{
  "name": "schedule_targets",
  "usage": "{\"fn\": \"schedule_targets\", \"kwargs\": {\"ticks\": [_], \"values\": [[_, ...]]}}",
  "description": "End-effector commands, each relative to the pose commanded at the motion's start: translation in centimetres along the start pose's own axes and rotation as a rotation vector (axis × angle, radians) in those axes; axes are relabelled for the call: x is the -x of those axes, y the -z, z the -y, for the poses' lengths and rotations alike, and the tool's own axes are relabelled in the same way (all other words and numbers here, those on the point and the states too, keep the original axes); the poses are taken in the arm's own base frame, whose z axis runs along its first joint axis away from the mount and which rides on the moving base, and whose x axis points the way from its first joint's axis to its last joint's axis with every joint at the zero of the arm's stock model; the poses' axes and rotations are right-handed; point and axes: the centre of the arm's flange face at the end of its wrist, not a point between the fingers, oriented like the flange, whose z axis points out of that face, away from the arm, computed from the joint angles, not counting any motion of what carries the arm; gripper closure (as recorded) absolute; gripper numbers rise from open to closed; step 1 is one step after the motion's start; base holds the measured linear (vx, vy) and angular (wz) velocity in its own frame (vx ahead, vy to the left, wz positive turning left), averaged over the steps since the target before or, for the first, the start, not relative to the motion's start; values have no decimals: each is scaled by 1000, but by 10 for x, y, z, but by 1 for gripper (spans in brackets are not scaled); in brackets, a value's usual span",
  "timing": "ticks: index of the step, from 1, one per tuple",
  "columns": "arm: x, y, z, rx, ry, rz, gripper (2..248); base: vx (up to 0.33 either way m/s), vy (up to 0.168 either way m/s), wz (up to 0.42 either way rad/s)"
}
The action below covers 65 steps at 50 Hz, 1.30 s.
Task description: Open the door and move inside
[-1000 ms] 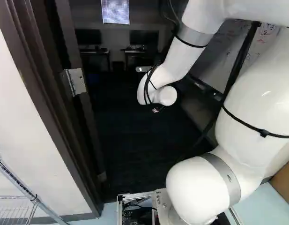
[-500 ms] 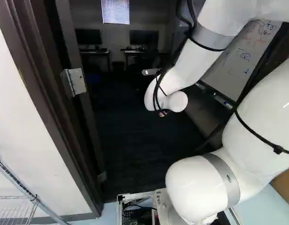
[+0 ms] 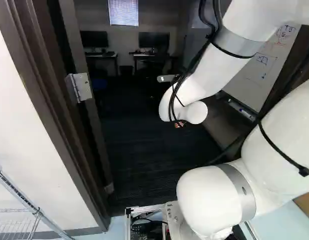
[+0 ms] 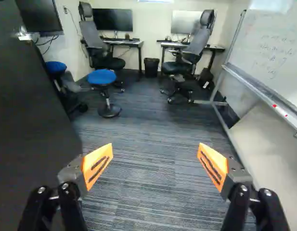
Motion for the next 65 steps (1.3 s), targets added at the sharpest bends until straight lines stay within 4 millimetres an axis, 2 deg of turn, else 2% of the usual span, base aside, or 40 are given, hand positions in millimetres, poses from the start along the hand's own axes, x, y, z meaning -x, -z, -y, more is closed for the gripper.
{"fn": "schedule_targets", "kwargs": {"ticks": [32, 65], "values": [[0, 0, 0, 0, 0, 0, 3, 1, 2, 9], [0, 0, 0, 0, 0, 0, 3, 63, 3, -3]]}}
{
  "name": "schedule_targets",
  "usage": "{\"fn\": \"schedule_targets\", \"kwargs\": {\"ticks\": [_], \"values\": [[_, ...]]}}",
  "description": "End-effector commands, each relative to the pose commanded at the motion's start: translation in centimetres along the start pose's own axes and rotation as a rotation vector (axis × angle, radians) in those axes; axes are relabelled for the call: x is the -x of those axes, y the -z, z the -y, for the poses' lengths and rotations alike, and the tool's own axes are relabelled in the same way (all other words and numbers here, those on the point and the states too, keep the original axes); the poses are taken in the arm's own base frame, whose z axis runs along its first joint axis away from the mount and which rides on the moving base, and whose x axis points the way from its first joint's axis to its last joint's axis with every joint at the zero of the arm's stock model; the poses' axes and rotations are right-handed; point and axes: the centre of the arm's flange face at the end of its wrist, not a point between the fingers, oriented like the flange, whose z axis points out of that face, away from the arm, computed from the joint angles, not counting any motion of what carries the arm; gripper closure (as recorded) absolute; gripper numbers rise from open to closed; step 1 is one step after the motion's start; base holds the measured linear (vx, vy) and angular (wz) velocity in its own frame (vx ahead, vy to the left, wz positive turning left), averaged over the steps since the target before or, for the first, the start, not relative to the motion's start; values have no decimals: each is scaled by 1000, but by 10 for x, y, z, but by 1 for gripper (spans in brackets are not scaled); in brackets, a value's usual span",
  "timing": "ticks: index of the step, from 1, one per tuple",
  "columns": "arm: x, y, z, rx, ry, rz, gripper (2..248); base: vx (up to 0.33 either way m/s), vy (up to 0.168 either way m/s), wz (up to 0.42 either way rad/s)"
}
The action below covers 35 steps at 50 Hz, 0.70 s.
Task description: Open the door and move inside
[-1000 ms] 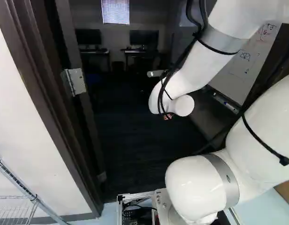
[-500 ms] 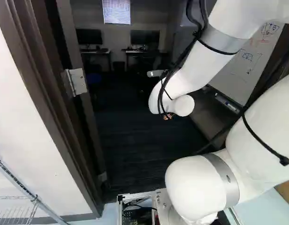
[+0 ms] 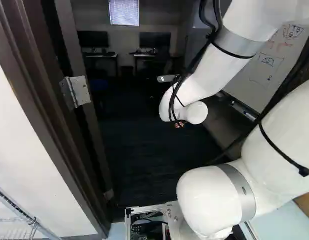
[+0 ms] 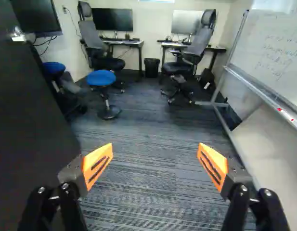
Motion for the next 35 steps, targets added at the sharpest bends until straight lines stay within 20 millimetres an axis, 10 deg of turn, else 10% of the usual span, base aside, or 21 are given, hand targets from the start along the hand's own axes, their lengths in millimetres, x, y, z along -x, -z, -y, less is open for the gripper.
{"fn": "schedule_targets", "kwargs": {"ticks": [35], "values": [[0, 0, 0, 0, 0, 0, 3, 95, 2, 0]]}}
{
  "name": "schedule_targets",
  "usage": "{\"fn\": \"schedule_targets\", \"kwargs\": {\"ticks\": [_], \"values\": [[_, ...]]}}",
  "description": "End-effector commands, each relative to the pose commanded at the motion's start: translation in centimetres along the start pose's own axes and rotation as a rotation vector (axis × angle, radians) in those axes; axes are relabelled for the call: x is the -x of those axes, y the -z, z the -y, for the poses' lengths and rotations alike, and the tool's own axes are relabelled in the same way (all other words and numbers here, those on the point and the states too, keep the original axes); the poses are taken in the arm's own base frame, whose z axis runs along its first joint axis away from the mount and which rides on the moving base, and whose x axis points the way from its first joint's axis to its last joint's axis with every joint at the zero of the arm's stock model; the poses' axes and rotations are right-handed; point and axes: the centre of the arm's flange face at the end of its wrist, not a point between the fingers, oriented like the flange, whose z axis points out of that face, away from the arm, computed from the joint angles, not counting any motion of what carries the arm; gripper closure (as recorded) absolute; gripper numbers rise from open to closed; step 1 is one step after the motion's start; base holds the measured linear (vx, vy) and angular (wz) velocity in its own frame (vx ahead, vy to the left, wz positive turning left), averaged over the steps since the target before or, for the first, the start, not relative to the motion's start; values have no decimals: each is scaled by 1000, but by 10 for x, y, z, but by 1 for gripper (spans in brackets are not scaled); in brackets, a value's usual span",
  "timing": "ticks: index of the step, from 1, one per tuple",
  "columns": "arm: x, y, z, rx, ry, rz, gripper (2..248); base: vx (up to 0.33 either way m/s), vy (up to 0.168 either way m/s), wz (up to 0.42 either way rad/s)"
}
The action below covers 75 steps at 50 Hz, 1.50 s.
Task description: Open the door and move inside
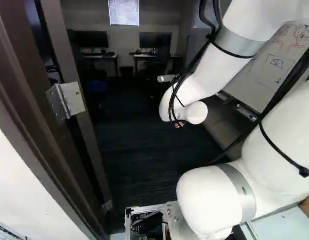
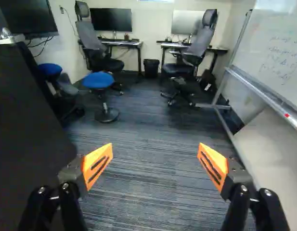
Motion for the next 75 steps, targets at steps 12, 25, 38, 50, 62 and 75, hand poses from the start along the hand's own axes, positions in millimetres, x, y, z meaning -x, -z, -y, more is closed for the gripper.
{"fn": "schedule_targets", "kwargs": {"ticks": [12, 25, 38, 50, 62, 75], "values": [[0, 0, 0, 0, 0, 0, 3, 117, -32, 12], [0, 0, 0, 0, 0, 0, 3, 161, -82, 9], [0, 0, 0, 0, 0, 0, 3, 207, -54, -48], [0, 0, 0, 0, 0, 0, 3, 177, 2, -6], [0, 0, 0, 0, 0, 0, 3, 223, 1, -19], [0, 0, 0, 0, 0, 0, 3, 234, 1, -13]]}}
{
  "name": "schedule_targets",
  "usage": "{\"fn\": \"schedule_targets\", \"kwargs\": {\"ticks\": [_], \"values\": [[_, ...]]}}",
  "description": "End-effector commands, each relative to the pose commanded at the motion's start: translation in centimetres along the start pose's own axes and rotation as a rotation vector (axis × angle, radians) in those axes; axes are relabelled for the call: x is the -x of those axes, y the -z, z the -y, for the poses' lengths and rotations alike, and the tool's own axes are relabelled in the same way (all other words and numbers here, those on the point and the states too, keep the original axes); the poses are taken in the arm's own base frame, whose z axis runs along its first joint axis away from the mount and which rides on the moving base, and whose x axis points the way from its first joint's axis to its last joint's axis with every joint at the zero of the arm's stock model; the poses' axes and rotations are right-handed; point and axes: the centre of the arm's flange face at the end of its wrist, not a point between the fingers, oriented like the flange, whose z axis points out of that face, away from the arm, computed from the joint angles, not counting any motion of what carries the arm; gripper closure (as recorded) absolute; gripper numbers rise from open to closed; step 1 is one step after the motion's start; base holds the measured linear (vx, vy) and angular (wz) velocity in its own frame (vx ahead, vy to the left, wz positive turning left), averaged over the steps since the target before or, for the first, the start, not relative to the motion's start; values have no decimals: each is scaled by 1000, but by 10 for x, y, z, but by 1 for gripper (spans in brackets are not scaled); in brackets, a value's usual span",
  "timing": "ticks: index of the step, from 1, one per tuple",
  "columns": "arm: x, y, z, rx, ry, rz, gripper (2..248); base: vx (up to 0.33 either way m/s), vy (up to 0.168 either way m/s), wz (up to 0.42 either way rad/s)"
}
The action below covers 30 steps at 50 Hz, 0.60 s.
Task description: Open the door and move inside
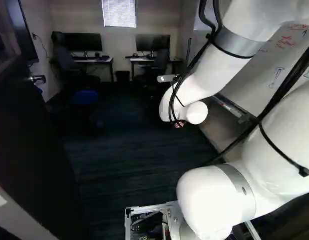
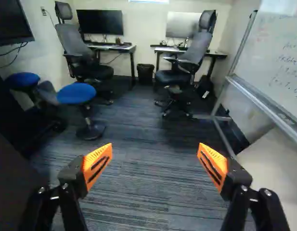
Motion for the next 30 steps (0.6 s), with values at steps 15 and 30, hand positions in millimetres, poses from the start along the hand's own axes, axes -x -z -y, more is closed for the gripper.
{"fn": "schedule_targets", "kwargs": {"ticks": [15, 30], "values": [[0, 0, 0, 0, 0, 0, 3, 231, 2, -14], [0, 0, 0, 0, 0, 0, 3, 231, 5, -11]]}}
